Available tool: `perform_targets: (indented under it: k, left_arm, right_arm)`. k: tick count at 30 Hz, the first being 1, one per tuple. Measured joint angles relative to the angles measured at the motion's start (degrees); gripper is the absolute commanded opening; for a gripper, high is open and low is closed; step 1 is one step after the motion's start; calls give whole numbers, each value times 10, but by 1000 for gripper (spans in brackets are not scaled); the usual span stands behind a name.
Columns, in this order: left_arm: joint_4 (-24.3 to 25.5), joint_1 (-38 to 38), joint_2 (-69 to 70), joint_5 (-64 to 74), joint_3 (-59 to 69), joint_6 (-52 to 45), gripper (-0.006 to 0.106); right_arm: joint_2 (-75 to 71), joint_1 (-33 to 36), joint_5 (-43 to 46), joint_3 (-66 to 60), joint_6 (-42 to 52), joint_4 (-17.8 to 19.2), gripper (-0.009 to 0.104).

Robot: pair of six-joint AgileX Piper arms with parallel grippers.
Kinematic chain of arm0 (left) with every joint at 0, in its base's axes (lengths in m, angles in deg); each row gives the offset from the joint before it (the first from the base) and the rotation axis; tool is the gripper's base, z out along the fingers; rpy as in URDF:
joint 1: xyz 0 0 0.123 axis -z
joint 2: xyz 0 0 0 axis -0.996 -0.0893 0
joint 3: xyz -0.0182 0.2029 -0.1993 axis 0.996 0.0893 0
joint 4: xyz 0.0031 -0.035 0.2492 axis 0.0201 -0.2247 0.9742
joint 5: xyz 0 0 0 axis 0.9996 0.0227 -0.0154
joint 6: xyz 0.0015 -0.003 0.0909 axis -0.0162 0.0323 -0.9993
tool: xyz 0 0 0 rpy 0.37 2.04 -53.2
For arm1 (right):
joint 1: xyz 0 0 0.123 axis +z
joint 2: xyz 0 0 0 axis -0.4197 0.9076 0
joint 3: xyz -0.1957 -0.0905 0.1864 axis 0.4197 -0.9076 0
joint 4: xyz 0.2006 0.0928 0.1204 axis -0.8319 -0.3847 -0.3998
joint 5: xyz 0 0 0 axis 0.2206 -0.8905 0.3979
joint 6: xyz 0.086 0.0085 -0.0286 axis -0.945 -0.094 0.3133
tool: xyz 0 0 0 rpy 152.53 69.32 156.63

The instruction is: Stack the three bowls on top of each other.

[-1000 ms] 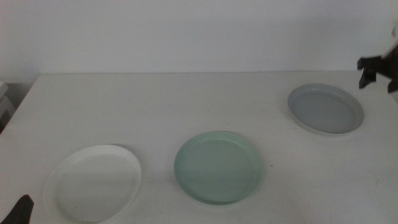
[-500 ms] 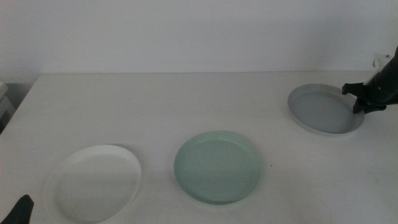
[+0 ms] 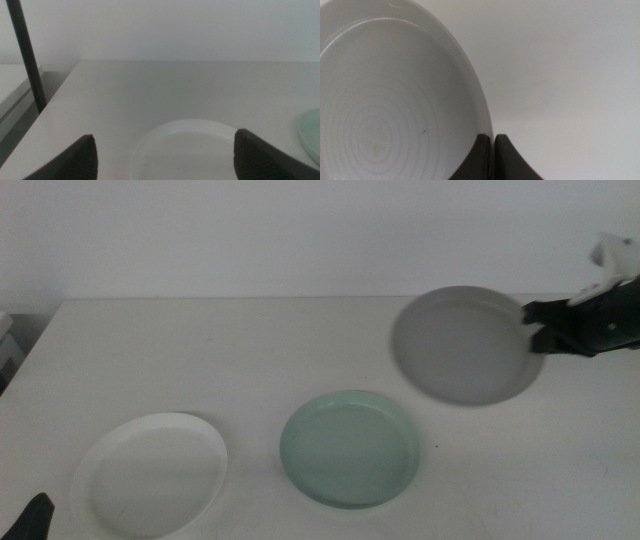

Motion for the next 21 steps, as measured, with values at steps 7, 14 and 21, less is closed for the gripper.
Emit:
perform_targets:
  k: [7,14,21]
  left_arm:
    - [0,0,0,0,0,0,95]
    - [0,0,0,0,0,0,95]
    - [0,0,0,0,0,0,95]
  right_arm:
    - [-38,141,-1,-35,0,-2,-1]
    - [18,195,33,-35,-22,3,-1]
    - [81,213,60,-35,-23,5,-1]
